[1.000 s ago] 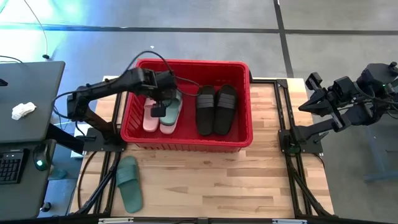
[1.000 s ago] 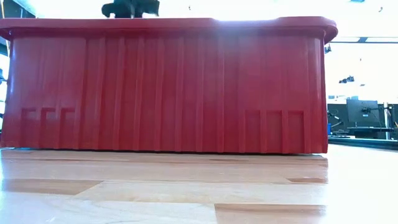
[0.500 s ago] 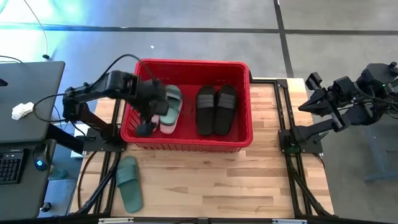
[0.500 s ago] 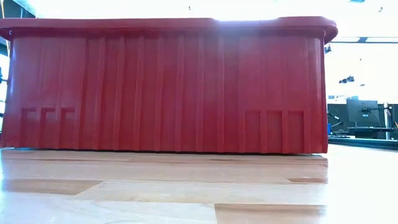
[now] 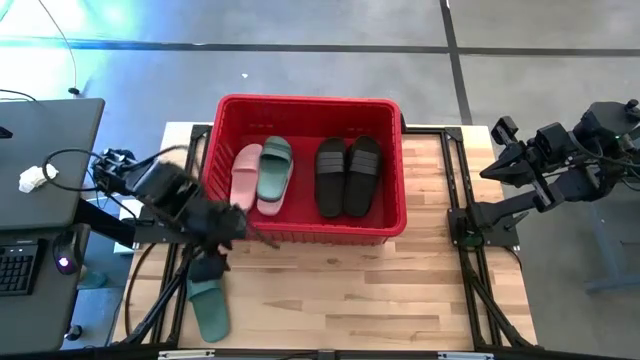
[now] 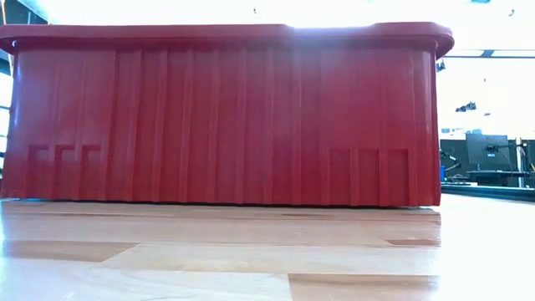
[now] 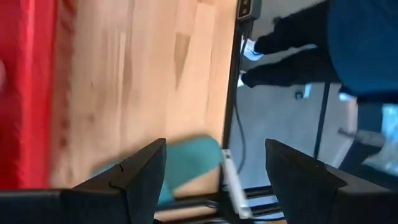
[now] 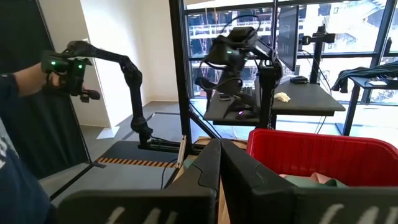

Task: Pick and place slides into bin
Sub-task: Put the green slide into the red bin

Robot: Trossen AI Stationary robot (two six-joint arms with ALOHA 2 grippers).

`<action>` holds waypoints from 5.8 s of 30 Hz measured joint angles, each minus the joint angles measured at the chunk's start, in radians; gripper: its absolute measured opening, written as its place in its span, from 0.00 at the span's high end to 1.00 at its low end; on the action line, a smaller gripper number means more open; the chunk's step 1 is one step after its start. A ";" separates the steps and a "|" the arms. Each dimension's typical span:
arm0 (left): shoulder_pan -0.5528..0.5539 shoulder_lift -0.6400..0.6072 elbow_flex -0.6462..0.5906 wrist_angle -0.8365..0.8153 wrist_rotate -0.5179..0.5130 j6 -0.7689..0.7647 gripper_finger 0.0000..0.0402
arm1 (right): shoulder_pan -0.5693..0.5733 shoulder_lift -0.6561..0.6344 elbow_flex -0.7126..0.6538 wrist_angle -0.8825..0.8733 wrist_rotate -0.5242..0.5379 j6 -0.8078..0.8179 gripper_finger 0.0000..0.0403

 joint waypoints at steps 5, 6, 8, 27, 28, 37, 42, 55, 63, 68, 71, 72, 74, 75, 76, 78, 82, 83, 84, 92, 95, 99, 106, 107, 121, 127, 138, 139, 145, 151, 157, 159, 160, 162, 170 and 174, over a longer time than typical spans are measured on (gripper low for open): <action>-0.200 0.000 0.000 0.000 -0.133 -0.329 0.37 | 0.000 0.000 0.000 0.000 0.000 0.000 1.00; -0.241 0.000 0.000 0.000 -0.164 -0.373 0.37 | 0.000 0.000 0.000 0.000 0.000 0.000 1.00; -0.323 0.000 -0.012 0.000 -0.224 -0.460 0.37 | 0.000 0.000 0.000 0.000 0.000 0.000 1.00; -0.817 0.001 -0.597 0.129 -0.227 -1.052 0.36 | 0.000 0.000 0.000 0.000 0.000 0.000 1.00; -0.826 0.001 -0.630 0.159 -0.243 -1.055 0.36 | 0.000 0.000 0.000 0.000 0.000 0.000 1.00; -0.834 0.001 -0.858 0.412 -0.273 -1.060 0.36 | 0.000 0.000 0.000 0.000 0.000 0.000 1.00; -0.835 0.001 -0.892 0.537 -0.339 -1.040 0.36 | 0.000 0.000 0.000 0.000 0.000 0.000 1.00; -0.783 0.002 -0.743 0.452 -0.451 -1.013 0.37 | 0.000 0.000 0.000 0.000 0.000 0.000 1.00; -0.713 0.201 -0.549 0.214 -0.393 -0.879 0.37 | 0.000 0.000 0.000 0.000 0.000 0.000 1.00; -0.688 0.384 -0.426 -0.005 -0.314 -0.808 0.37 | 0.000 0.000 0.000 0.000 0.000 0.000 1.00; -0.684 0.426 -0.416 0.023 -0.355 -0.786 0.37 | 0.000 0.000 0.000 0.000 0.000 0.000 1.00; -0.684 0.435 -0.418 0.036 -0.357 -0.787 0.37 | 0.000 0.000 0.000 0.000 0.000 0.000 1.00; -0.684 0.461 -0.416 0.055 -0.339 -0.780 0.37 | 0.000 0.000 0.000 0.000 0.000 0.000 1.00; -0.684 0.476 -0.417 0.037 -0.319 -0.785 0.37 | 0.000 0.000 0.000 0.000 0.000 0.000 1.00; -0.683 0.486 -0.419 0.004 -0.305 -0.794 0.37 | 0.000 0.000 0.000 0.000 0.000 0.000 1.00; -0.684 0.500 -0.421 -0.005 -0.277 -0.809 0.37 | 0.000 0.000 0.000 0.000 0.000 0.000 1.00; -0.683 0.516 -0.453 0.001 -0.283 -0.822 0.37 | 0.000 0.000 0.000 0.000 0.000 0.000 1.00; -0.683 0.520 -0.459 0.002 -0.279 -0.826 0.37 | 0.000 0.000 0.000 0.000 0.000 0.000 1.00; -0.683 0.522 -0.471 0.003 -0.279 -0.828 0.37 | 0.000 0.000 0.000 0.000 0.000 0.000 1.00; -0.684 0.522 -0.568 0.001 -0.241 -0.865 0.37 | 0.000 0.000 0.000 0.000 0.000 0.000 1.00; -0.684 0.522 -0.600 0.001 -0.247 -0.867 0.37 | 0.000 0.000 0.000 0.000 0.000 0.000 1.00; -0.684 0.522 -0.636 0.001 -0.281 -0.869 0.37 | 0.000 0.000 0.000 0.000 0.000 0.000 1.00; -0.684 0.522 -0.688 0.038 -0.359 -0.861 0.37 | 0.000 0.000 0.000 0.000 0.000 0.000 1.00; -0.684 0.522 -0.696 0.047 -0.369 -0.855 0.37 | 0.000 0.000 0.000 0.000 0.000 0.000 1.00; -0.684 0.521 -0.752 0.132 -0.343 -0.786 0.52 | 0.000 0.000 0.000 0.000 0.000 0.000 1.00; -0.684 0.521 -0.752 0.145 -0.343 -0.787 0.78 | 0.000 0.000 0.000 0.000 0.000 0.000 1.00; -0.684 0.521 -0.645 0.117 -0.289 -0.786 0.98 | 0.000 0.000 0.000 0.000 0.000 0.000 1.00; -0.684 0.521 -0.617 0.100 -0.287 -0.786 0.99 | 0.000 0.000 0.000 0.000 0.000 0.000 1.00; -0.684 0.521 -0.403 -0.003 -0.296 -0.758 0.99 | 0.000 0.000 0.000 0.000 0.000 0.000 1.00; -0.684 0.512 -0.156 0.000 -0.359 -0.647 0.99 | 0.000 0.000 0.000 0.000 0.000 0.000 1.00; -0.684 0.512 0.094 0.000 -0.449 -0.578 0.99 | 0.000 0.000 0.000 0.000 0.000 0.000 1.00; -0.684 0.512 0.176 0.004 -0.518 -0.576 0.99 | 0.000 0.000 0.000 0.000 0.000 0.000 1.00; -0.684 0.512 0.214 0.004 -0.559 -0.573 0.99 | 0.000 0.000 0.000 0.000 0.000 0.000 1.00; -0.684 0.512 0.291 0.004 -0.652 -0.554 0.99 | 0.000 0.000 0.000 0.000 0.000 0.000 1.00; -0.638 0.492 0.468 0.100 -1.110 -0.227 1.00 | 0.000 0.000 0.000 0.000 0.000 0.000 1.00; -0.558 0.461 0.476 0.122 -1.201 -0.031 1.00 | 0.000 0.000 0.000 0.000 0.000 0.000 1.00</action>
